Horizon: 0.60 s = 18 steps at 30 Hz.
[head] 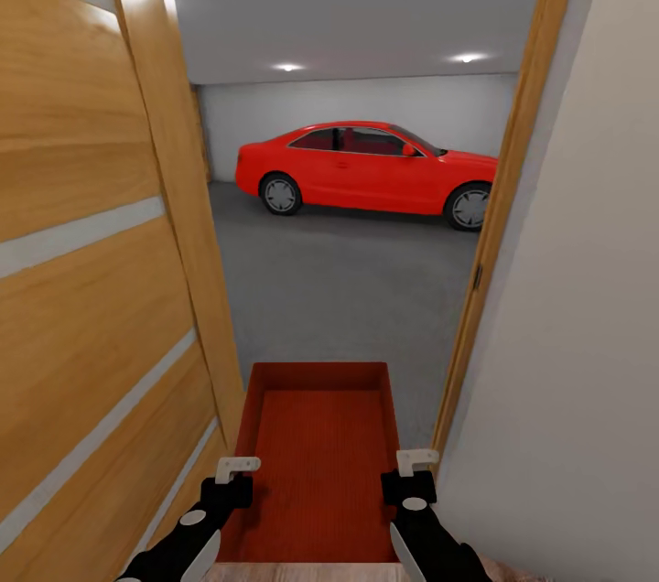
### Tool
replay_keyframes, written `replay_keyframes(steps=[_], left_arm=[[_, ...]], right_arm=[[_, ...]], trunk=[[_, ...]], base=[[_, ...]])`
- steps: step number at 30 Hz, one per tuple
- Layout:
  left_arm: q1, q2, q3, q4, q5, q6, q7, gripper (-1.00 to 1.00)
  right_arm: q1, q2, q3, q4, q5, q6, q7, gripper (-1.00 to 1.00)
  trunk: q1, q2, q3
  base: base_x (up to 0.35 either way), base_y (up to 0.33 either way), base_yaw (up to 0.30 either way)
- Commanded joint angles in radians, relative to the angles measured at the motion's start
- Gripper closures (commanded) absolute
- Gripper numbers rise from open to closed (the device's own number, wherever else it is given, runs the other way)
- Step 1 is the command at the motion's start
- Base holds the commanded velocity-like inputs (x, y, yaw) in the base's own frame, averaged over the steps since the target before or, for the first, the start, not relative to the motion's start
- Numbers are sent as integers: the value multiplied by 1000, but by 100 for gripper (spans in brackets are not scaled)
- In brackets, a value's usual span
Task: Move the two storage containers from the living room to the garage. In the garage, place one container on the floor and stack the other container on top of it (either order is fine).
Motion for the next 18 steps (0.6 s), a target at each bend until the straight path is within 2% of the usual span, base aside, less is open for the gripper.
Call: replay_keyframes(steps=[1, 8, 18], left_arm=[[-1, 2, -1, 4, 12, 4, 15, 100], [-1, 2, -1, 4, 12, 4, 15, 100], [-1, 2, -1, 4, 11, 5, 15, 100]], right_arm=[[-1, -16, 13, -4, 42, 10, -15, 100], [-1, -16, 13, -4, 42, 10, -14, 100], [-1, -17, 13, -4, 42, 10, -15, 100]], trunk=[[0, -1, -1], [0, -1, 2], [0, -1, 2]], base=[[18, 22, -231], [12, 11, -193], [197, 154, -28]])
